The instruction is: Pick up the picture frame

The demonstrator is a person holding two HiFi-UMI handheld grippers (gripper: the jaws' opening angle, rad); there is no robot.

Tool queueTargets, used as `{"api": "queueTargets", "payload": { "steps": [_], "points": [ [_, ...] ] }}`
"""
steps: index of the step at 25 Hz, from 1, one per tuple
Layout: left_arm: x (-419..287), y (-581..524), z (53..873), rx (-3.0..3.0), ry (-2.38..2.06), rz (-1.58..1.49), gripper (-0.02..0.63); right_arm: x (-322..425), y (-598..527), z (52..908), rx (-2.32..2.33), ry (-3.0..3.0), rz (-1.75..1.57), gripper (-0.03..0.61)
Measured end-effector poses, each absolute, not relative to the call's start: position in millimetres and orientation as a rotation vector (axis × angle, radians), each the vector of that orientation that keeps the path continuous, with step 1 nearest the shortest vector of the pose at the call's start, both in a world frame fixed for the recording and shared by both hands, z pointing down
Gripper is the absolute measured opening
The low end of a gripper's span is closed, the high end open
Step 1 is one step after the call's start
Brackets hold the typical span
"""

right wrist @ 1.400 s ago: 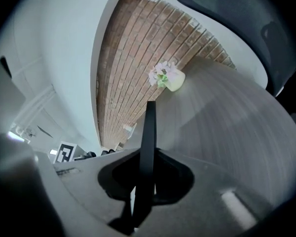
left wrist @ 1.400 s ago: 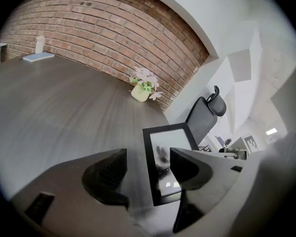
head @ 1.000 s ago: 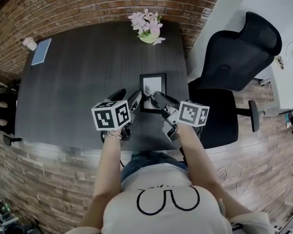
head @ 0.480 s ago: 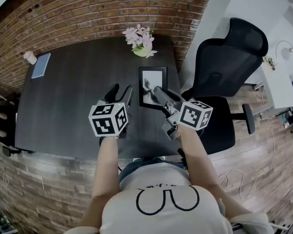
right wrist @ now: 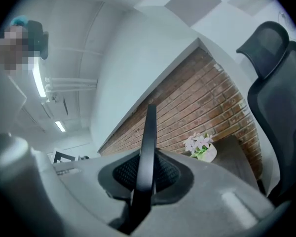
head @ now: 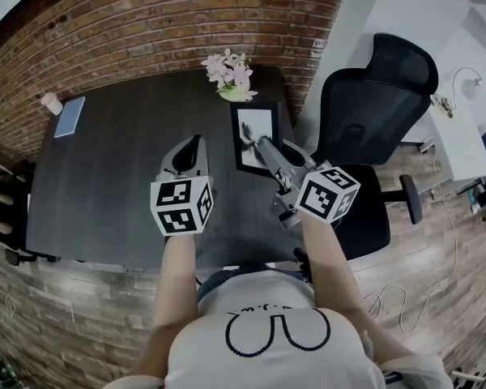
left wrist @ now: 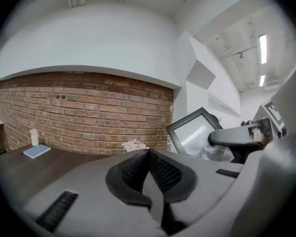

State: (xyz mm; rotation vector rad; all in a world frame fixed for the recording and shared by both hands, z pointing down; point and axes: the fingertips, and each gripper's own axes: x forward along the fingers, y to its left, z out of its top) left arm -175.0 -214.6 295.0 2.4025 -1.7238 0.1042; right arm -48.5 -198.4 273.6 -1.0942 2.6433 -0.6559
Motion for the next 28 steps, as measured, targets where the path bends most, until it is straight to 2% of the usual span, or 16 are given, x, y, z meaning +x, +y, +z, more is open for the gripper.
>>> {"api": "queueTargets", "payload": {
  "steps": [14, 28],
  "points": [
    [-177, -213, 233, 2.566, -1.858, -0.081, -0.002, -47, -190, 202, -1.219, 2.681, -0.116, 0.037],
    [-172, -207, 195, 2.686, -1.886, -0.205, -0.001, -42, -188, 173, -1.286, 2.658, 0.103, 0.037]
  ]
}}
